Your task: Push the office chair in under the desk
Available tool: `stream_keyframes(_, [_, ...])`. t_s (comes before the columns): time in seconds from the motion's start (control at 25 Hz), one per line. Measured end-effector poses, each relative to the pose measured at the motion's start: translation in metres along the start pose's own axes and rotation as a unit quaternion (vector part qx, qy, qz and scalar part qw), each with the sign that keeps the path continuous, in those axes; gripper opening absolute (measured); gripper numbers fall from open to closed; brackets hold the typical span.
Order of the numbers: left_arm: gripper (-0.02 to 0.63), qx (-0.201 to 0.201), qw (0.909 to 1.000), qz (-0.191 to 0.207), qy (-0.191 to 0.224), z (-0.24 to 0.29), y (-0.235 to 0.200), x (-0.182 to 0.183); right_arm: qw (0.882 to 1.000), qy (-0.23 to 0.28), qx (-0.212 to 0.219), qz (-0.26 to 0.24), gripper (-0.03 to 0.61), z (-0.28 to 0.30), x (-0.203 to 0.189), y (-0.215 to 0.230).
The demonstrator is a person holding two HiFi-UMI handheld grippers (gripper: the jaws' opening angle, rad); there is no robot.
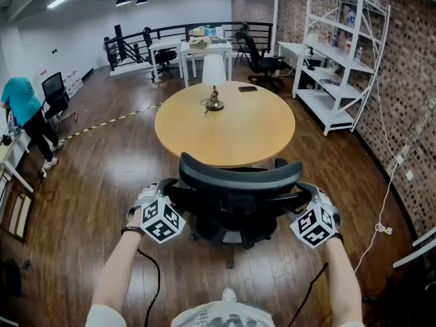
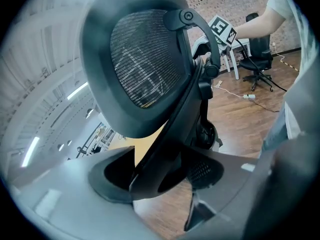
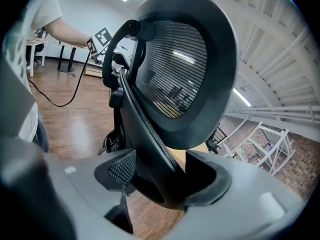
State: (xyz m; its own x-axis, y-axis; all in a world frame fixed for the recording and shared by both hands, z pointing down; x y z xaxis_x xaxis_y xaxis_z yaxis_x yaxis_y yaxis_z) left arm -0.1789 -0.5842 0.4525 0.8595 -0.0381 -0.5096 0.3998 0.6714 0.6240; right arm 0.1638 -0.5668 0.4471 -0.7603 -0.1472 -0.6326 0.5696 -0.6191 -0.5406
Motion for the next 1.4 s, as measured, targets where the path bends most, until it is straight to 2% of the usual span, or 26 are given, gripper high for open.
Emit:
stream_keyframes(0.16, [0.313,0.007,0.9999,0.009,0.001,-0.006,0.004,-0.002,1.0,-0.012,0.006,-0.008,0.329,-0.002,0.0,-0.006])
stream_keyframes(0.28, [0.322,0.012,0.9998,0.015,0.004,-0.01,0.008,-0.006,1.0,-0.008,-0.005,-0.01,0.342,-0.005,0.004,-0.008])
stream_keyframes(0.6, [0.322,0.026,0.9991,0.013,0.03,-0.029,0.014,0.002,0.999,-0.008,-0.028,-0.017,0.342,-0.025,0.011,-0.019])
stream_keyframes(0.8, [0.314,0.031,0.9976,-0.027,0.056,-0.051,0.021,0.007,0.999,-0.009,-0.052,0.004,0.34,-0.048,0.022,-0.03])
stream_keyframes(0.92, [0.304,0.035,0.9958,-0.047,0.07,-0.065,0.026,0.007,0.998,-0.004,-0.063,0.022,0.309,-0.059,0.027,-0.039])
stream_keyframes(1.08, [0.268,0.048,0.9934,-0.057,0.088,-0.086,0.036,0.01,0.996,0.007,-0.082,0.04,0.275,-0.075,0.033,-0.053])
stream_keyframes(1.24, [0.202,0.056,0.9901,-0.078,0.102,-0.108,0.048,0.012,0.992,0.032,-0.104,0.067,0.264,-0.094,0.046,-0.07])
stream_keyframes(1.4, [0.192,0.054,0.9875,-0.094,0.115,-0.135,0.067,0.011,0.988,0.059,-0.108,0.096,0.243,-0.118,0.061,-0.094])
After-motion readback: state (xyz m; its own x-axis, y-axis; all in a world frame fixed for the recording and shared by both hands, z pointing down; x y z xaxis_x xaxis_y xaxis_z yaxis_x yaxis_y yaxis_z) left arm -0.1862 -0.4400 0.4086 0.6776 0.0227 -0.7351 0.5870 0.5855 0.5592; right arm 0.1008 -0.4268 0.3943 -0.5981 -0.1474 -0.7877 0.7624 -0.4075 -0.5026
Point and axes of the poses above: the fingertips, and each gripper's own axes: z forward along the fingers, y to its right, x out of its top, the point moved 6 cm from there along -z, backward along the fingers, and after that the axes turned 4 degrees about z, right-handed, at the moved point
